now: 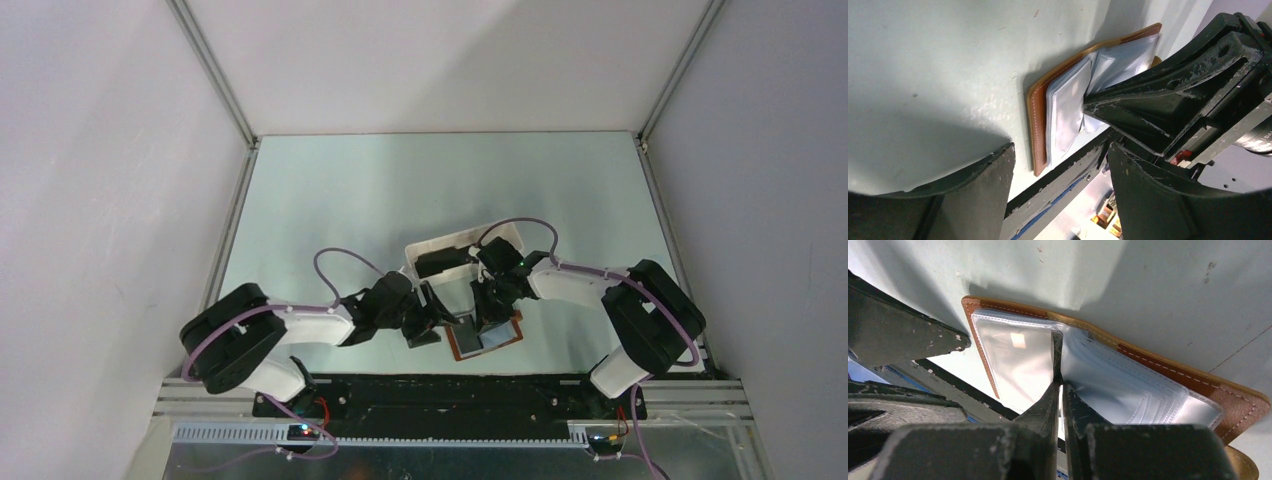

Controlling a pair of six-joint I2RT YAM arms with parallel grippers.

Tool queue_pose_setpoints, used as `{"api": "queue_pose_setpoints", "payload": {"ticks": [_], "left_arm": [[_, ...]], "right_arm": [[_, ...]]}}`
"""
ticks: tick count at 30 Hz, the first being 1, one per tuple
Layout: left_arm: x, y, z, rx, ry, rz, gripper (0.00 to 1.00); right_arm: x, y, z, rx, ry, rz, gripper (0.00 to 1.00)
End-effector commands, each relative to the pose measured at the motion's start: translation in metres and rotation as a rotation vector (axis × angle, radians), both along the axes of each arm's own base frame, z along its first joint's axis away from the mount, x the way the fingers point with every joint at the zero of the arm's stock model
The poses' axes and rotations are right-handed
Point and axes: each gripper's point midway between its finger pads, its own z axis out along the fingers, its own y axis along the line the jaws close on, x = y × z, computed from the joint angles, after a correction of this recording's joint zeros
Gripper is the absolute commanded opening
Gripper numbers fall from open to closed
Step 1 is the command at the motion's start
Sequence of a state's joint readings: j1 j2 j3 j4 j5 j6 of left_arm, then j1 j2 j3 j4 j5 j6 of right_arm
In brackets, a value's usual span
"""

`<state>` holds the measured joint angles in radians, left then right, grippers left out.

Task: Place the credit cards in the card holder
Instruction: Close the card holder at the center of the board.

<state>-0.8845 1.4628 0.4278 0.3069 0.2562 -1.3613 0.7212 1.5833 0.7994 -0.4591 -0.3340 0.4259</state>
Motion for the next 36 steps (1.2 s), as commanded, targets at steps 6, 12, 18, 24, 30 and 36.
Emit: {"api": "queue_pose_setpoints", "payload": {"ticks": [6, 12, 18, 24, 30, 36], "left_arm": [[0.0, 0.021, -0.037, 0.193, 0.058, 0.025, 0.77], [0.012, 0.005, -0.042, 0.207, 0.057, 0.011, 0.78], [0.026, -0.016, -0.007, 0.106, -0.095, -0.057, 0.74], [0.023, -0.032, 0.029, -0.001, -0.197, -0.13, 0.67], [0.016, -0.039, 0.044, -0.076, -0.222, -0.158, 0.64], [0.017, -0.051, 0.046, -0.098, -0.218, -0.188, 0.64]], "right_arm": [[-0.005, -0.026, -0.046, -0.14, -0.008, -0.021, 0.07], [-0.005, -0.023, -0.04, -0.096, 0.005, -0.033, 0.07], [-0.004, -0.015, -0.033, -0.031, 0.028, -0.039, 0.08], [0.001, -0.006, -0.011, 0.066, 0.03, -0.057, 0.11], [0.006, 0.01, 0.032, 0.232, 0.0, -0.063, 0.17], [0.015, 0.0, 0.055, 0.22, -0.064, -0.099, 0.42]]}}
